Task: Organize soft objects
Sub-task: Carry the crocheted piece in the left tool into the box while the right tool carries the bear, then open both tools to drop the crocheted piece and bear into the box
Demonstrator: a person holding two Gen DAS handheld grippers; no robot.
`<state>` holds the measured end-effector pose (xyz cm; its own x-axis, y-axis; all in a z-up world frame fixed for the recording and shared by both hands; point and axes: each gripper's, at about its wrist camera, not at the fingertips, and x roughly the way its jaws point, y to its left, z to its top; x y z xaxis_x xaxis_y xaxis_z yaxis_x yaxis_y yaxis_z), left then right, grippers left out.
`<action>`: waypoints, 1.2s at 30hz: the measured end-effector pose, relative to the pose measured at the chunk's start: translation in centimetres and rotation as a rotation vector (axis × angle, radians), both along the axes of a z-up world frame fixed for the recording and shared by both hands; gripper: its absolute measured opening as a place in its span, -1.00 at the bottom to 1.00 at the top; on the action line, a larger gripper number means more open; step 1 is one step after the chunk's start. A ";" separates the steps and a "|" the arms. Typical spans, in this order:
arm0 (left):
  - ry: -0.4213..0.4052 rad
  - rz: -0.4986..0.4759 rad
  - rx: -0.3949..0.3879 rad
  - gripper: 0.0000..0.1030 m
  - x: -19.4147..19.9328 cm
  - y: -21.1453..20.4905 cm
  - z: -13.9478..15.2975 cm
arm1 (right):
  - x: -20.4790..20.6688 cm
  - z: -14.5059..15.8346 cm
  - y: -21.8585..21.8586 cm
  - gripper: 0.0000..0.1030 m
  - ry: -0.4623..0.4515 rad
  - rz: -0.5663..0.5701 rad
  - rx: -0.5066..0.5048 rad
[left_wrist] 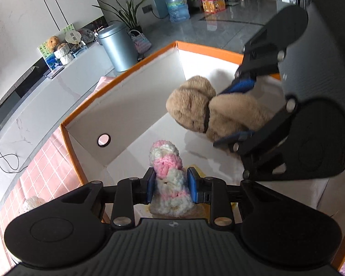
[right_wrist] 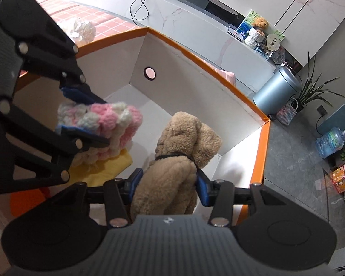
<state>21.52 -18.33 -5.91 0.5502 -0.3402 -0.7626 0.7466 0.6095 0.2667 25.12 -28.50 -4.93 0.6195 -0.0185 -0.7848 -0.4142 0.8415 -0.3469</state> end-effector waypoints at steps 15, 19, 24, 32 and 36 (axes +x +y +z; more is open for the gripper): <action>0.001 0.035 -0.052 0.39 -0.3 0.9 1.8 | -1.5 1.0 -0.3 0.45 -0.043 0.029 -0.037; -0.030 0.039 -0.076 0.43 -1.0 1.2 2.7 | -2.3 2.0 -0.8 0.54 -0.067 0.022 -0.012; -0.057 0.038 -0.128 0.43 -1.9 1.8 4.2 | -3.5 3.2 -1.2 0.61 -0.092 -0.002 0.032; -0.100 0.048 -0.217 0.43 -4.3 3.2 6.4 | -5.8 4.8 -1.0 0.65 -0.153 -0.102 0.092; -0.108 0.058 -0.265 0.43 -5.5 4.1 7.3 | -8.0 5.6 -0.7 0.65 -0.202 -0.149 0.123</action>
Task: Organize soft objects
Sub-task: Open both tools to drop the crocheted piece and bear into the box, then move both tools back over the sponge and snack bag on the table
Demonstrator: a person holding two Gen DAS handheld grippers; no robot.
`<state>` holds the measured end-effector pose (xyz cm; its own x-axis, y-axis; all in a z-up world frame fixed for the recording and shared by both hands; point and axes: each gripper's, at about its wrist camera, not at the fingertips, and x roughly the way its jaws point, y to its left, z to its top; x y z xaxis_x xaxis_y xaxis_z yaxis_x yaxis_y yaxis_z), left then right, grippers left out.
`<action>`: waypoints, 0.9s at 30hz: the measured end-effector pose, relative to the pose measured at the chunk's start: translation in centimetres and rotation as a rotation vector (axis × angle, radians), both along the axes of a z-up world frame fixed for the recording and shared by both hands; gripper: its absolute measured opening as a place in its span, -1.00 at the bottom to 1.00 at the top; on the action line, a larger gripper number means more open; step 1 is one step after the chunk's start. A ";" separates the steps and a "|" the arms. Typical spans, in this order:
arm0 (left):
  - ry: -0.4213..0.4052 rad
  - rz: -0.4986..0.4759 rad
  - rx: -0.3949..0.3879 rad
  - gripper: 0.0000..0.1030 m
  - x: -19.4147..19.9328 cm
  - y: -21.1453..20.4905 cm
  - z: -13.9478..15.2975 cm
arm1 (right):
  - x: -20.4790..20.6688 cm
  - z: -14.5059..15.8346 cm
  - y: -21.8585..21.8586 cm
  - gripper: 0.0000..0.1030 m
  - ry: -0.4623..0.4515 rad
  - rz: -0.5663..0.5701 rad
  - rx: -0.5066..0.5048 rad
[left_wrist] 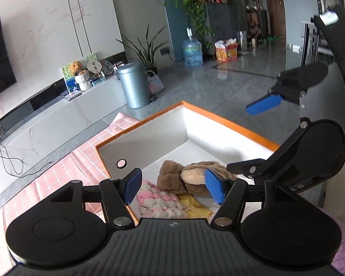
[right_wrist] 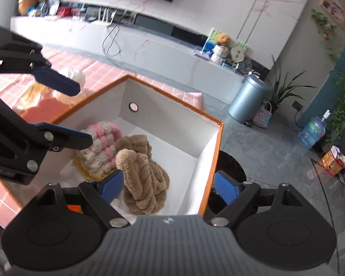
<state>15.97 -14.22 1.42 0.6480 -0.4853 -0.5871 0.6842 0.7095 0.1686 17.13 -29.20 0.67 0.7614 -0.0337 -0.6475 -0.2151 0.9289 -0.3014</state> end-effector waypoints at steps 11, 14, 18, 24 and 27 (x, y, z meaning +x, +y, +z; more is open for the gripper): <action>-0.077 0.100 -0.141 0.50 -3.9 4.1 1.0 | -5.8 1.5 3.3 0.77 -0.209 -0.079 0.085; -0.096 0.147 -0.159 0.50 -4.9 5.8 1.0 | -7.0 1.4 4.9 0.77 -0.242 -0.078 0.102; -0.095 0.204 -0.200 0.45 -5.6 8.0 0.8 | -8.3 1.1 7.2 0.78 -0.270 -0.090 0.130; -0.096 0.310 -0.226 0.41 -6.6 11.6 0.1 | -9.0 0.2 10.3 0.78 -0.269 -0.132 0.174; -0.068 0.363 -0.238 0.40 -7.0 13.8 -0.5 | -9.8 -0.2 11.7 0.78 -0.284 -0.107 0.198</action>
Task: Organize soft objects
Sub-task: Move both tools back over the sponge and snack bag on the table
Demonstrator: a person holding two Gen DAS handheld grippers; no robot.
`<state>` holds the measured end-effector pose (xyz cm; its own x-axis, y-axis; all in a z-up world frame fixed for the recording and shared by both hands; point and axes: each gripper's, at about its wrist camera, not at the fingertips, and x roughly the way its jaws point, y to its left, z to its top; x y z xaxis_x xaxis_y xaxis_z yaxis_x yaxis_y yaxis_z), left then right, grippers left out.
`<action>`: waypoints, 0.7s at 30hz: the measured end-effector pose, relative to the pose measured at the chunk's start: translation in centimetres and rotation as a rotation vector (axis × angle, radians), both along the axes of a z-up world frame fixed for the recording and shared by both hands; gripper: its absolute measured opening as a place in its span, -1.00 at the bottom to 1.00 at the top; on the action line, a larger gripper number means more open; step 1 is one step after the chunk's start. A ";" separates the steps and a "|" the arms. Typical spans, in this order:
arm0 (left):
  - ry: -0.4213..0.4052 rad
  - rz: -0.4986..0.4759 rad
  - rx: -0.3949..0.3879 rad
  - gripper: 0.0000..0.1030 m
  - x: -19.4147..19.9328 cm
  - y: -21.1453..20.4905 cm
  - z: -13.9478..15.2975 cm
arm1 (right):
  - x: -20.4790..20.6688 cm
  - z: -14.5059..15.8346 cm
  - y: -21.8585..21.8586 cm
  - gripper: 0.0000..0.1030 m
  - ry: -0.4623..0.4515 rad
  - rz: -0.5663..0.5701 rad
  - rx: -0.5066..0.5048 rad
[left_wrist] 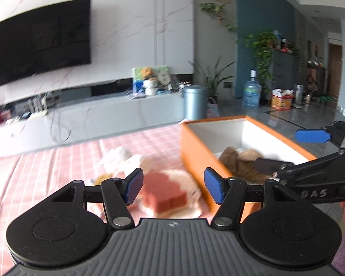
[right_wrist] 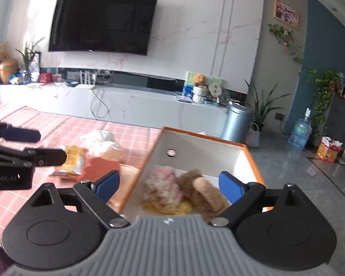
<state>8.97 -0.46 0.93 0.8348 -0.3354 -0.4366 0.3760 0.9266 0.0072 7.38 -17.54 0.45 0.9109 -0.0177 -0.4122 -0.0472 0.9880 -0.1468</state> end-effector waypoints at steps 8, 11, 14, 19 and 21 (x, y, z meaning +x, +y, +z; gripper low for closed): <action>0.105 0.099 -0.082 0.32 0.3 5.3 -1.8 | -0.3 -0.9 4.1 0.65 0.018 0.138 0.019; 0.122 0.124 -0.105 0.32 0.9 6.8 -2.0 | 0.4 -1.3 5.4 0.55 0.054 0.171 0.028; 0.152 0.141 -0.115 0.30 1.0 7.7 -2.8 | 1.1 -1.8 6.3 0.50 0.081 0.195 0.027; 0.200 0.175 -0.120 0.29 1.8 8.7 -4.2 | 3.5 -2.5 7.9 0.50 0.126 0.220 0.004; 0.214 0.191 -0.119 0.29 2.4 9.1 -4.5 | 5.0 -2.6 8.4 0.50 0.148 0.219 -0.005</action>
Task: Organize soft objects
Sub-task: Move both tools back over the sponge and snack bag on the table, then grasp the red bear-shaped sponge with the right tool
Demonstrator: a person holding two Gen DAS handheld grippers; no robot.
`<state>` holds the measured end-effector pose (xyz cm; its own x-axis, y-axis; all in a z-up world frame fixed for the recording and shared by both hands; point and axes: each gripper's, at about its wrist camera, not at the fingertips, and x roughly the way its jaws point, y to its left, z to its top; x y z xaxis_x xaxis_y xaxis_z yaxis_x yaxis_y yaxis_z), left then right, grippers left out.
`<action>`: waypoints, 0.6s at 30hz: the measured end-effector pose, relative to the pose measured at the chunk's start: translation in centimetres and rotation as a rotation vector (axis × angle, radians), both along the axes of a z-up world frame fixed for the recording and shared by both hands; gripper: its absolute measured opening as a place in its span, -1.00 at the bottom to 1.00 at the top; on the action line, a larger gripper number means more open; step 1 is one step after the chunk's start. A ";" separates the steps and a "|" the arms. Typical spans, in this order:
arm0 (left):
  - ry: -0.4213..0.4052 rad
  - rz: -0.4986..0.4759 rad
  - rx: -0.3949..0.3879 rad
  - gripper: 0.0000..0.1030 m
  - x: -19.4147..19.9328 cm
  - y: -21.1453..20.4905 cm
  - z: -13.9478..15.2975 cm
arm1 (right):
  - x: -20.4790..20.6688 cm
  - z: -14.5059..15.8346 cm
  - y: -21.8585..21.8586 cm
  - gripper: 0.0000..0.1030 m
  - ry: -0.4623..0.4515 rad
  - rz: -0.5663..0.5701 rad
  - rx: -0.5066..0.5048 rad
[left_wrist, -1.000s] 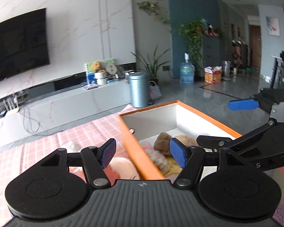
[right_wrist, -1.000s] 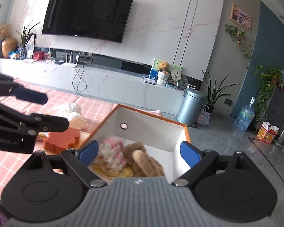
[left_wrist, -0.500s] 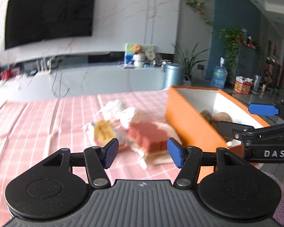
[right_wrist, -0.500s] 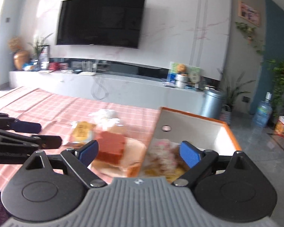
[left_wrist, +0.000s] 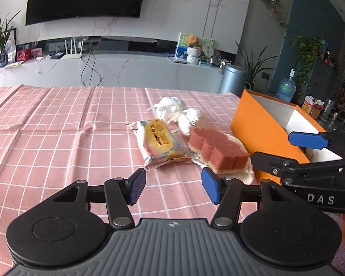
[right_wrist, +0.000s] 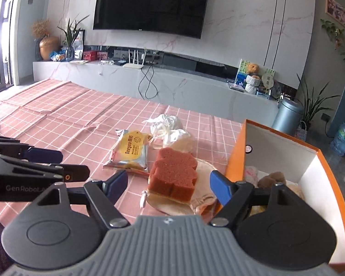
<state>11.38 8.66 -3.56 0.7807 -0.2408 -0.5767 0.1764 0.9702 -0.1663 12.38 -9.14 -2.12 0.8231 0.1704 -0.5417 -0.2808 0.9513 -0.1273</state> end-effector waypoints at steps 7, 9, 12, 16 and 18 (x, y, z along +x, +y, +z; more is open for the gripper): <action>0.035 0.034 0.002 0.29 3.0 1.4 -0.2 | 6.5 -0.9 1.9 0.52 0.107 -0.017 -0.044; 0.043 0.038 0.002 0.29 3.9 1.6 -0.4 | 8.2 -1.6 2.5 0.52 0.145 -0.011 -0.074; 0.056 0.041 -0.006 0.29 5.0 2.0 -0.7 | 10.0 -2.5 3.1 0.52 0.192 -0.009 -0.104; 0.081 0.040 -0.010 0.29 6.6 2.3 -1.5 | 11.8 -3.5 3.4 0.52 0.245 -0.024 -0.136; 0.091 0.041 -0.014 0.29 7.2 2.5 -1.8 | 12.9 -4.1 3.3 0.55 0.278 -0.049 -0.139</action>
